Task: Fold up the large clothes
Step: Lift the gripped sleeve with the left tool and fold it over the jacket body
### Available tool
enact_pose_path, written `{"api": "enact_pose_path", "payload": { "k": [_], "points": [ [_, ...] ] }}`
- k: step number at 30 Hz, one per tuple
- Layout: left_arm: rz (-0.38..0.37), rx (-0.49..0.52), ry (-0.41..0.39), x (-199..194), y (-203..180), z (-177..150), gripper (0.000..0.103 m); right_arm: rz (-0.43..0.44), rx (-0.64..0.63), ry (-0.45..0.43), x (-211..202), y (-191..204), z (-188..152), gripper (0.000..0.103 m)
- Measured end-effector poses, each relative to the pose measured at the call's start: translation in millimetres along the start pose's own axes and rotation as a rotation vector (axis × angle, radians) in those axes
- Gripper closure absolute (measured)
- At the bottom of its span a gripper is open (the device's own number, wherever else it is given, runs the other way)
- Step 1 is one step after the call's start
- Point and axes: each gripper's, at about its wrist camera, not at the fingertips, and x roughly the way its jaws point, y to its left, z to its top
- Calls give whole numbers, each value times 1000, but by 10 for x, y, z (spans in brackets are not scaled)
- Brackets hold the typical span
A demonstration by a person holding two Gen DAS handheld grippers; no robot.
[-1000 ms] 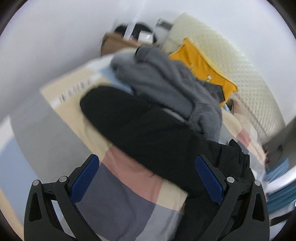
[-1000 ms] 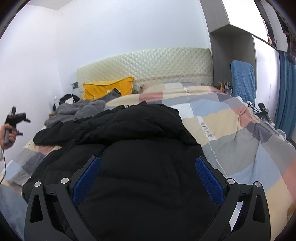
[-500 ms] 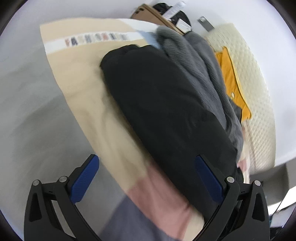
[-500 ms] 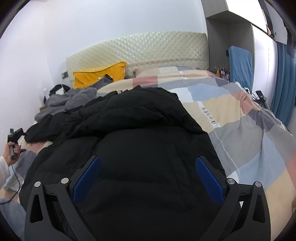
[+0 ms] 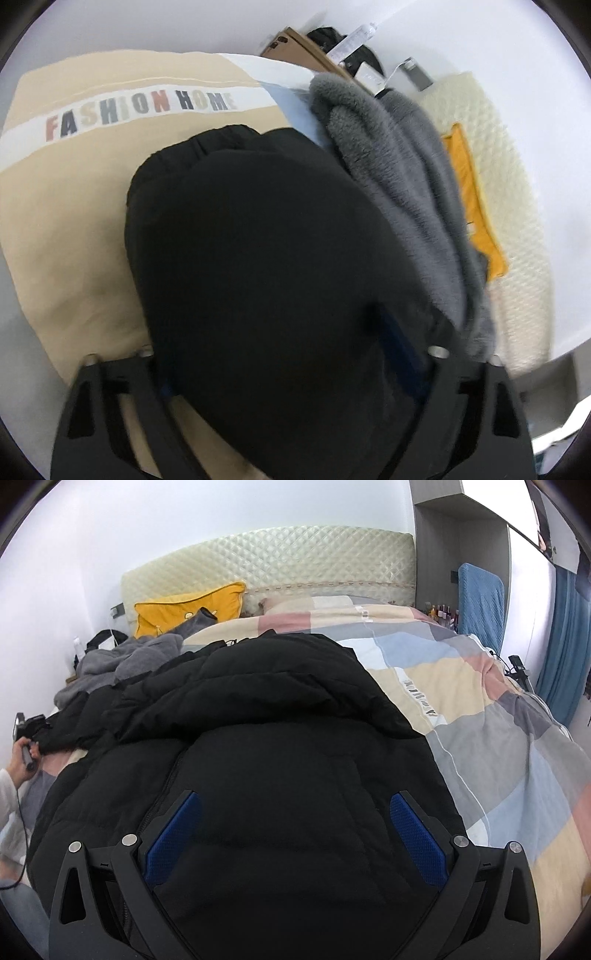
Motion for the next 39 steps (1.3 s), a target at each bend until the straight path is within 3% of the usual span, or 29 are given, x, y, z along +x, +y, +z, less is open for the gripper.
{"api": "enact_pose_path", "payload": {
  "k": [5,8,13,19,25,32,39],
  "points": [
    [76,25,-33,-137,-190,-84,82,-7,-12,-2,-22,6,16,0],
    [107,21,-54,-344,-288,-86,97,-3,-18,-18,-85,-7,18,0],
    [168,42,-89,-755,-527,10,98,13,-46,-55,-242,-11,22,0],
    [142,114,-153,-1348,-991,-7,99,67,-18,-55,-312,-83,50,0],
    [118,217,-197,-1844,-1622,-146,99,76,-68,-96,-446,-86,66,0],
    [100,371,-260,-2455,-2539,-422,99,129,-92,-145,-594,-142,152,0],
    [58,568,-298,-2928,-3478,-1037,99,148,-89,-219,-754,-417,249,0]
  ]
}}
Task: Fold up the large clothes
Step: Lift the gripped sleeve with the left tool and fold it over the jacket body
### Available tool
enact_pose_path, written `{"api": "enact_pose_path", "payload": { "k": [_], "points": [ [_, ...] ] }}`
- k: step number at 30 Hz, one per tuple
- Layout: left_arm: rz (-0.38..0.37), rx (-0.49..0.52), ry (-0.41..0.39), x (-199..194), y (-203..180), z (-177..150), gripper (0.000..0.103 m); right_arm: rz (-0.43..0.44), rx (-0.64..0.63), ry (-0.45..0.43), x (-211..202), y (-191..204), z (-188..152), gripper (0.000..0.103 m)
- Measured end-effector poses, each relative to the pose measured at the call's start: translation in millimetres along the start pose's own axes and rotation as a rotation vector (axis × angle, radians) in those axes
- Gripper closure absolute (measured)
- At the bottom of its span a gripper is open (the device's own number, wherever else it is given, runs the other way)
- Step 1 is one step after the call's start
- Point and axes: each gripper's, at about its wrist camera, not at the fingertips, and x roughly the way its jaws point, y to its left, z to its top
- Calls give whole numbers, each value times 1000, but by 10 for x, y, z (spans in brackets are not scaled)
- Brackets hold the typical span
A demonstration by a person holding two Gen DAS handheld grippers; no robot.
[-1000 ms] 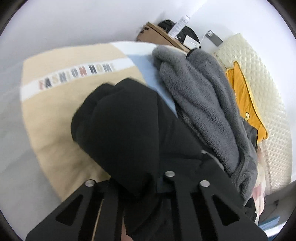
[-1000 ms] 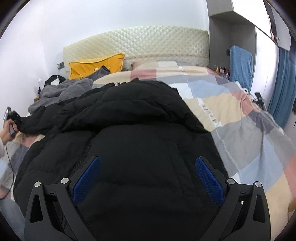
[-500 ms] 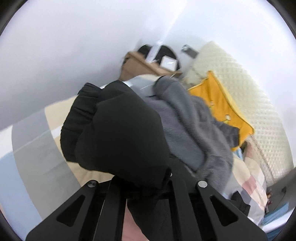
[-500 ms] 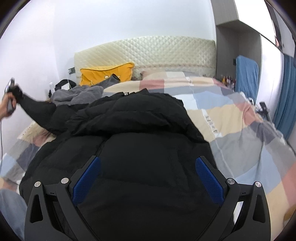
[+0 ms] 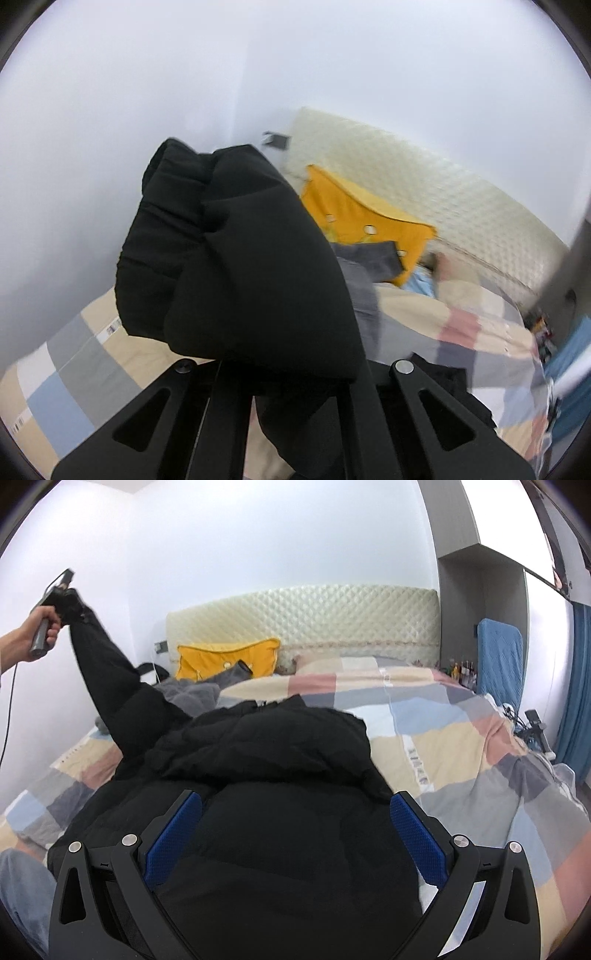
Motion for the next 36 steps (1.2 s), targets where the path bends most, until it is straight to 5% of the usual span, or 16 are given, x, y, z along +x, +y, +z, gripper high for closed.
{"api": "enact_pose_path", "payload": {
  "k": [11,17,23,27,36],
  "points": [
    [-117,229,-24,-380,-1552,-424,99,-7,24,-24,32,-448,117,0],
    [-222,313,46,-356,-2321,-813,99,-70,24,-102,-90,-643,250,0],
    [-318,538,122,-156,-3162,-1741,99,-56,84,-74,-26,-772,209,0],
    [-408,569,202,46,-3544,-2382,99,-53,125,-55,75,-824,198,0],
    [-399,643,283,486,-4079,-3360,99,-74,134,-23,221,-886,131,0]
  ]
}}
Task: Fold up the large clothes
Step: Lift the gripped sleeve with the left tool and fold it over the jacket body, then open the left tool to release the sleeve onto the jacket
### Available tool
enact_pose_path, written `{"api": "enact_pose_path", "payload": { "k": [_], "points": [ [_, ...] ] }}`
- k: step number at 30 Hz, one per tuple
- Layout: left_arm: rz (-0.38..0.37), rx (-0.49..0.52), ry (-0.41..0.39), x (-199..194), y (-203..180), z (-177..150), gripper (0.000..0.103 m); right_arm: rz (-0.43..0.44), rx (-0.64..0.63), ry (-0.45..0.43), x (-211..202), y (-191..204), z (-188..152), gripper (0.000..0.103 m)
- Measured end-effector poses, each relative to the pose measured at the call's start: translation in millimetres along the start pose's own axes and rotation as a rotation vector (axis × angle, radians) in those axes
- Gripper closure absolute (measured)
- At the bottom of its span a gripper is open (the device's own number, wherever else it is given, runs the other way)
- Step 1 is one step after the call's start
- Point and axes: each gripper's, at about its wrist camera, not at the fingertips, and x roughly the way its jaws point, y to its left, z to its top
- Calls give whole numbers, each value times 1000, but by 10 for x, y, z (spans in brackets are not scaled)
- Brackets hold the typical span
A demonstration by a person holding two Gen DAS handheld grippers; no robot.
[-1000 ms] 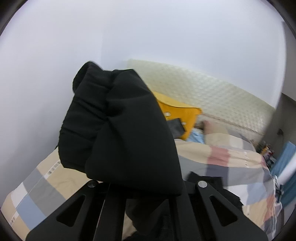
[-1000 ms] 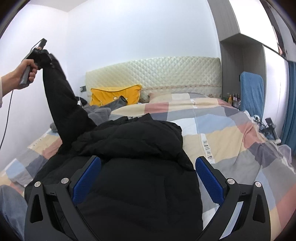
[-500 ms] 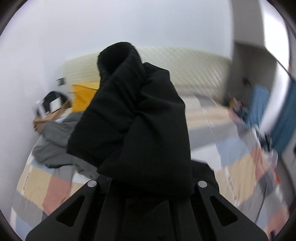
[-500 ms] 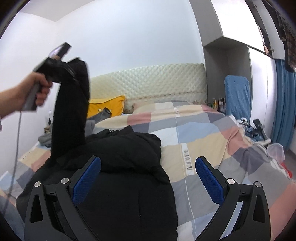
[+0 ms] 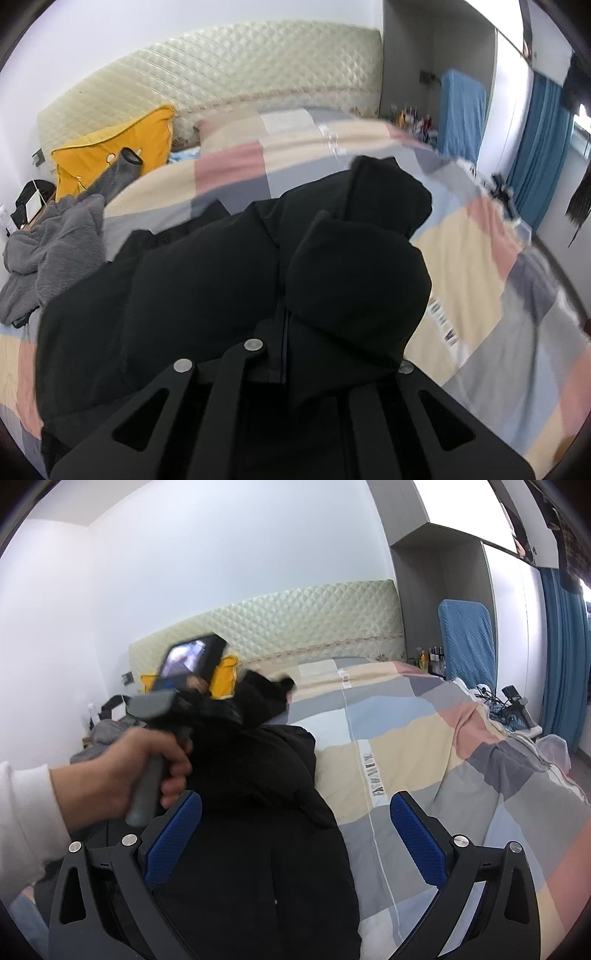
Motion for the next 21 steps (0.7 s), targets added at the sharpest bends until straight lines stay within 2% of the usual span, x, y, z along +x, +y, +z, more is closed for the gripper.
{"api": "enact_pose_path", "payload": {
  "k": [5,9,15,18,21],
  "points": [
    [24,37,72,347,-179,-202,98,18,-23,16,90,64,-36,1],
    [116,27,157,602,-246,-241,98,7,-12,28,128,10,-66,0],
    [118,-20,172,548,-258,-211,96,-49,42,22,110,-153,-91,0],
    [94,-56,167,427,-188,-203,91,-70,46,15,114,-184,-96,0],
    [73,-53,159,286,-173,-179,74,-79,35,15,115,-165,-106,0]
  ]
}}
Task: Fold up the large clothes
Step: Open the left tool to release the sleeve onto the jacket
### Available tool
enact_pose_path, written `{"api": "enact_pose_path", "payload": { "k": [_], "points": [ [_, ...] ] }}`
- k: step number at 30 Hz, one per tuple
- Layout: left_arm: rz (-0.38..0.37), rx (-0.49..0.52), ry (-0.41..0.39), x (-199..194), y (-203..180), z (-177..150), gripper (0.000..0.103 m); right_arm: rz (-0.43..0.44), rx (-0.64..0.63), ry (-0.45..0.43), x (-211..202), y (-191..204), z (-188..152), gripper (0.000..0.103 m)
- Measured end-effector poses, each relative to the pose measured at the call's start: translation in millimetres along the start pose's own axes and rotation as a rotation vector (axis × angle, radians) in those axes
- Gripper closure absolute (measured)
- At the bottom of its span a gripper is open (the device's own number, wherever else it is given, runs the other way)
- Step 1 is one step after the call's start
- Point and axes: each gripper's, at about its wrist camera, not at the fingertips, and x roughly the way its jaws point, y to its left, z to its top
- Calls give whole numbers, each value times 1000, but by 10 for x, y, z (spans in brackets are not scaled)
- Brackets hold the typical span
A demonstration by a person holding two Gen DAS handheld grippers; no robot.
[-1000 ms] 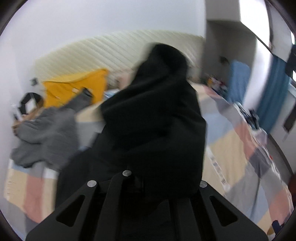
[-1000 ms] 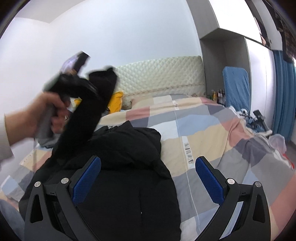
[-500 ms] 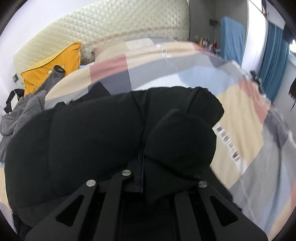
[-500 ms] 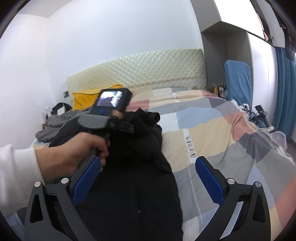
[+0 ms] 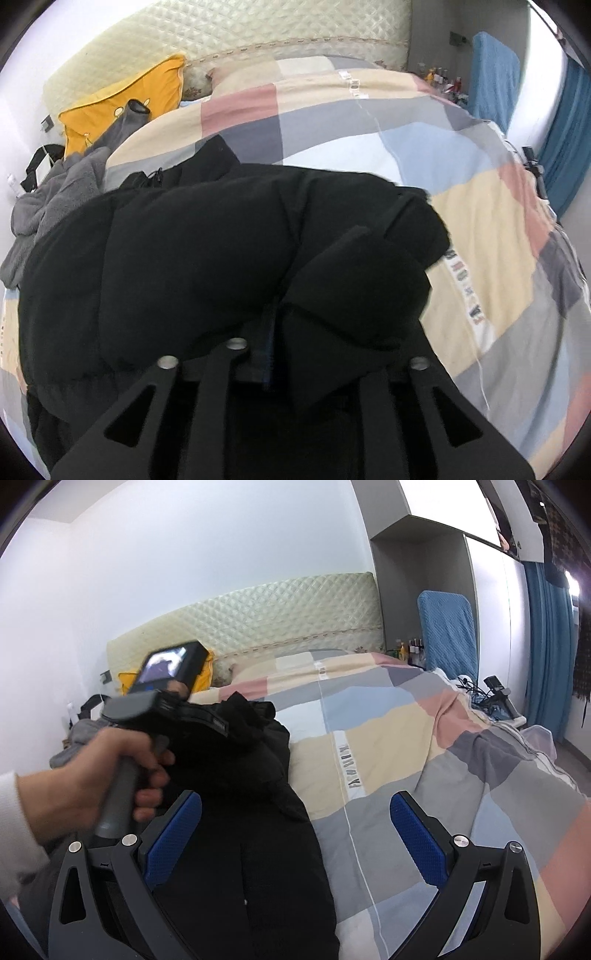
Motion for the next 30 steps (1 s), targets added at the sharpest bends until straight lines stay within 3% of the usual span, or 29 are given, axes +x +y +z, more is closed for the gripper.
{"api": "enact_pose_path", "payload": {
  "k": [2,3,10,22,26,30],
  "points": [
    [7,14,-15,-140,5,-20,25,1,-4,3,25,-18,4,0],
    [-4,16,-33,-222,24,-27,20,-2,-7,2,20,-17,3,0],
    [-97,2,-127,-850,310,-115,20,-3,-31,-20,-37,42,1,0],
    [-150,-91,-225,-1728,1411,-560,20,25,-85,17,1,258,-62,0],
    [-74,-83,-280,-1733,1782,-840,20,45,-106,50,64,375,-121,0],
    [-12,-147,-294,-1482,2160,-1230,20,59,-137,75,136,515,-188,0]
  ]
}}
